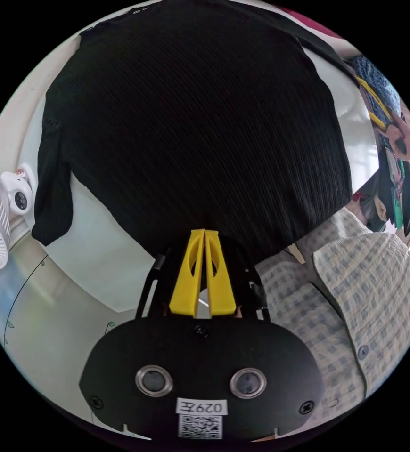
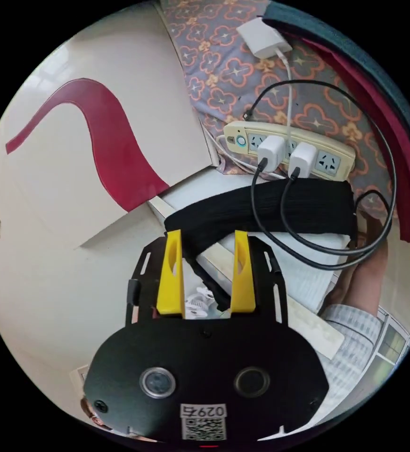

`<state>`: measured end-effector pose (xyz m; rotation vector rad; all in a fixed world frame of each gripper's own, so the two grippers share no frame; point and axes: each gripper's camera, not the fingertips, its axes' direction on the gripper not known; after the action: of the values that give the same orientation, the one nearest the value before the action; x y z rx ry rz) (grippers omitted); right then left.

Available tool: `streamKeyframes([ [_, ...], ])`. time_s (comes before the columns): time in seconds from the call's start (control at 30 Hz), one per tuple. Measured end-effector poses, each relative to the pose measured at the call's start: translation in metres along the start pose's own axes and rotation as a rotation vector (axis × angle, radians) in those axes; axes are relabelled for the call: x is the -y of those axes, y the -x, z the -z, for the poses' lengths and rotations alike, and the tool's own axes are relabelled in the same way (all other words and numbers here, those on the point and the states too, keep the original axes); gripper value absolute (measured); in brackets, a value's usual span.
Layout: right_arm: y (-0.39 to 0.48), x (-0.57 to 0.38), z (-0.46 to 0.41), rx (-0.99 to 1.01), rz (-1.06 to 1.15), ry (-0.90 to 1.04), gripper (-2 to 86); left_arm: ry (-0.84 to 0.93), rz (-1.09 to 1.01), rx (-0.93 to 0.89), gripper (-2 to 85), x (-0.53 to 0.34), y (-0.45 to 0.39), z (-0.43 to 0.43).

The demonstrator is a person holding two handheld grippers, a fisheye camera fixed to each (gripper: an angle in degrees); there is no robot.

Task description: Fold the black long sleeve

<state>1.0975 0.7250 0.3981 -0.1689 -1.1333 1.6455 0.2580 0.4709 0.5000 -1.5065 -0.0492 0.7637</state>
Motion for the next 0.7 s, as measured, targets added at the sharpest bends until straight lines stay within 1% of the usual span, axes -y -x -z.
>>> streamKeyframes([
  [0.03,0.007,-0.014,-0.006,0.024,0.035,-0.102,6.8,-0.006,-0.01,-0.011,-1.0,-0.006,0.006,-0.001],
  [0.07,0.012,-0.023,-0.01,0.015,0.065,-0.15,5.9,-0.007,-0.014,-0.016,-1.0,-0.009,0.009,-0.002],
  [0.1,0.03,-0.041,-0.02,-0.028,0.169,-0.211,4.0,-0.008,-0.017,-0.022,-1.0,-0.014,0.015,-0.003],
  [0.13,0.054,-0.061,-0.038,-0.1,0.32,-0.232,3.3,-0.007,-0.017,-0.026,-1.0,-0.02,0.021,-0.005],
  [0.17,0.068,-0.072,-0.048,-0.129,0.412,-0.231,2.9,-0.006,-0.018,-0.027,-1.0,-0.022,0.023,-0.005],
  [0.2,0.097,-0.099,-0.074,-0.182,0.62,-0.201,2.6,-0.004,-0.023,-0.026,-1.0,-0.028,0.028,-0.007],
  [0.23,0.126,-0.133,-0.106,-0.25,0.829,-0.146,2.3,-0.002,-0.03,-0.026,-1.0,-0.033,0.034,-0.008],
  [0.27,0.139,-0.152,-0.124,-0.277,0.945,-0.105,2.2,-0.001,-0.034,-0.026,-1.0,-0.036,0.037,-0.009],
  [0.33,0.17,-0.239,-0.209,-0.44,1.395,0.142,2.3,-0.003,-0.038,-0.044,-1.0,-0.049,0.052,-0.012],
  [0.37,0.17,-0.261,-0.23,-0.492,1.491,0.211,2.4,-0.006,-0.036,-0.053,-1.0,-0.053,0.056,-0.013],
  [0.4,0.16,-0.303,-0.274,-0.605,1.659,0.359,2.7,-0.014,-0.029,-0.079,-1.0,-0.061,0.067,-0.014],
  [0.43,0.138,-0.338,-0.314,-0.716,1.776,0.522,3.3,-0.03,-0.012,-0.117,-1.0,-0.07,0.079,-0.017],
  [0.47,0.125,-0.352,-0.332,-0.766,1.817,0.6,3.6,-0.042,0.001,-0.143,-0.9,-0.075,0.086,-0.018],
  [0.5,0.098,-0.372,-0.364,-0.873,1.838,0.739,4.8,-0.081,0.028,-0.209,-0.9,-0.087,0.103,-0.02],
  [0.53,0.075,-0.384,-0.388,-0.933,1.799,0.861,7.1,-0.129,0.07,-0.291,-0.9,-0.103,0.123,-0.025],
  [0.57,0.066,-0.387,-0.398,-0.953,1.76,0.903,8.8,-0.154,0.094,-0.337,-0.9,-0.111,0.133,-0.027],
  [0.6,0.051,-0.388,-0.413,-0.978,1.671,0.955,11.1,-0.222,0.138,-0.449,-0.8,-0.132,0.155,-0.029],
  [0.63,0.043,-0.386,-0.423,-0.975,1.602,0.968,12.5,-0.311,0.18,-0.571,-0.6,-0.155,0.178,-0.03],
  [0.67,0.04,-0.384,-0.426,-0.967,1.574,0.959,12.2,-0.359,0.197,-0.629,-0.5,-0.167,0.189,-0.031],
  [0.7,0.039,-0.378,-0.432,-0.938,1.521,0.936,11.6,-0.445,0.23,-0.722,0.0,-0.19,0.209,-0.032],
])
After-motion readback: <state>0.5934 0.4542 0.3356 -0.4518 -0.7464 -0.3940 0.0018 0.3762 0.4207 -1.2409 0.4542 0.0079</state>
